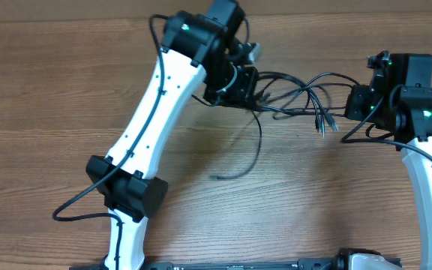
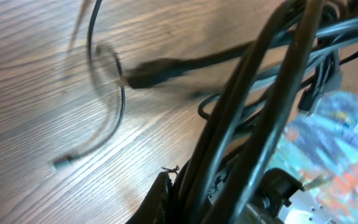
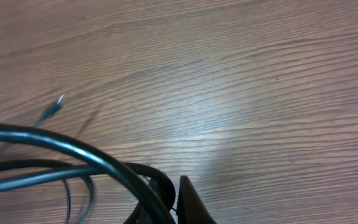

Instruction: Untangle cables

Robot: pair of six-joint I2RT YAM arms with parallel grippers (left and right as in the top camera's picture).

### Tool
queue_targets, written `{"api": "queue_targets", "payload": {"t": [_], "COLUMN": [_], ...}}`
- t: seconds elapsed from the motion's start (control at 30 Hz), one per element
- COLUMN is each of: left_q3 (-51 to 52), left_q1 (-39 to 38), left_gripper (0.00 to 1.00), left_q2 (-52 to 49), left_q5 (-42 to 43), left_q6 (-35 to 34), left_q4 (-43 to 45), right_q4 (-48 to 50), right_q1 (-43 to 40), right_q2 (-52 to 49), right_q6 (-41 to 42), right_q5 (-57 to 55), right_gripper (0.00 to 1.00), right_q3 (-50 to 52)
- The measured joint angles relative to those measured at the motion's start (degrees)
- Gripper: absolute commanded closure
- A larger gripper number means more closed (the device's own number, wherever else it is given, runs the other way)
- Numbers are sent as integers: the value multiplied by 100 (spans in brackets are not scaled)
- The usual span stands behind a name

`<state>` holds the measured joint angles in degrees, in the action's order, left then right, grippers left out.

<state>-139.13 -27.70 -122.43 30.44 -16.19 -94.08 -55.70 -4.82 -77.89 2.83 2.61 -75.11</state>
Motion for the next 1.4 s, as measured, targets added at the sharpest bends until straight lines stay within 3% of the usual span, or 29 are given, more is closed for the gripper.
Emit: {"api": "queue_targets", "payload": {"t": [0.6, 0.93, 1.23, 1.33, 1.4], "left_q3": [0, 0, 0, 0, 0], "left_q1": [804, 2046, 2127, 2015, 1932], "left_gripper": [95, 96, 96, 96, 95], "left_q2": [0, 0, 0, 0, 0], "left_q5": [-278, -1628, -1762, -1757, -1731], "left_q6": [-111, -225, -229, -173, -111], "left_q4": [-144, -258, -260, -260, -260], "right_q4": [-2, 0, 37, 76, 129], "right_q1": [-267, -852, -831, -831, -831], "right_q2": [0, -2, -2, -2, -2], "right_q6": [11, -55, -96, -105, -76], "right_q5": [476, -800, -850, -715, -599], "right_gripper": [96, 96, 96, 82, 64], "right_q3": [0, 0, 0, 0, 0]}}
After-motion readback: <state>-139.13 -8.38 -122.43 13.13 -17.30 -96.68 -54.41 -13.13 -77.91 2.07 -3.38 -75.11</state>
